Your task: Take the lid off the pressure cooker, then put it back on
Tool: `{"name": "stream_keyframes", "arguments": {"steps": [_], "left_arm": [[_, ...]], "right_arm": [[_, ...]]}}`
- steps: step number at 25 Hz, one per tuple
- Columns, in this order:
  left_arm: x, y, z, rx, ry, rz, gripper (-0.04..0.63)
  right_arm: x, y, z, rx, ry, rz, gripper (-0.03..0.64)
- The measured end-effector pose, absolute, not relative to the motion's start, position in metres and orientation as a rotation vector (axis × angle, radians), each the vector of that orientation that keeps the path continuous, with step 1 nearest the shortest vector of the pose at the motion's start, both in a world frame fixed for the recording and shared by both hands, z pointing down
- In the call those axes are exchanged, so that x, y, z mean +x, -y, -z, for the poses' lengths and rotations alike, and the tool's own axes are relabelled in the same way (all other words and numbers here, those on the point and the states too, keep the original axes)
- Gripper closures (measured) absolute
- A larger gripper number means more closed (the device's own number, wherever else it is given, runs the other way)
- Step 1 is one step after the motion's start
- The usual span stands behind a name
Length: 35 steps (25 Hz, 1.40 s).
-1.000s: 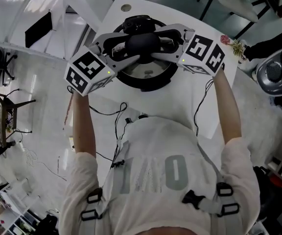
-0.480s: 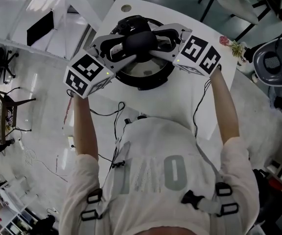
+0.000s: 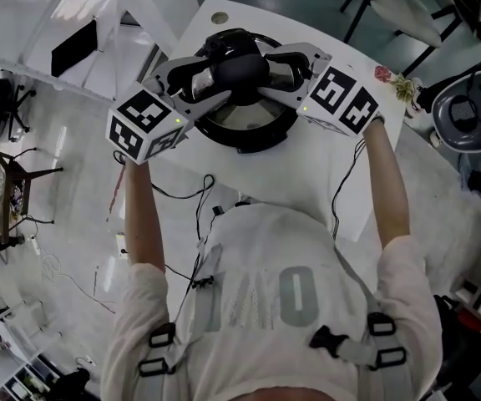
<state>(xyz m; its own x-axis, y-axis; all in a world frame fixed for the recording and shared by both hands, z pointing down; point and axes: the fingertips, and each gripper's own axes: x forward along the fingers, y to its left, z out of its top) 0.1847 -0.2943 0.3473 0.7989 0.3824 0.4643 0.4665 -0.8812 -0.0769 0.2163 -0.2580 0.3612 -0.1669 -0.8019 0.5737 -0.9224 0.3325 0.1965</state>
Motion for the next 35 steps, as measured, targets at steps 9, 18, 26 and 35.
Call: {"name": "stream_keyframes", "arguments": {"steps": [9,18,26,35], "left_arm": [[0.179,0.317,-0.224,-2.920,0.252,0.045,0.369],[0.147,0.322,-0.222,-2.940,-0.411,-0.344,0.551],[0.116,0.311,-0.254,-2.898,-0.586,-0.297,0.577],[0.112,0.317,-0.272,-2.896,-0.601,-0.233,0.577]], "right_arm": [[0.230,0.253,-0.266,1.897,2.005,0.031,0.486],[0.242,0.219,-0.250,2.367,1.824,0.156,0.607],[0.236,0.192,-0.274,2.593,1.678,0.107,0.609],[0.220,0.183,-0.306,2.560,1.660,0.025,0.609]]}}
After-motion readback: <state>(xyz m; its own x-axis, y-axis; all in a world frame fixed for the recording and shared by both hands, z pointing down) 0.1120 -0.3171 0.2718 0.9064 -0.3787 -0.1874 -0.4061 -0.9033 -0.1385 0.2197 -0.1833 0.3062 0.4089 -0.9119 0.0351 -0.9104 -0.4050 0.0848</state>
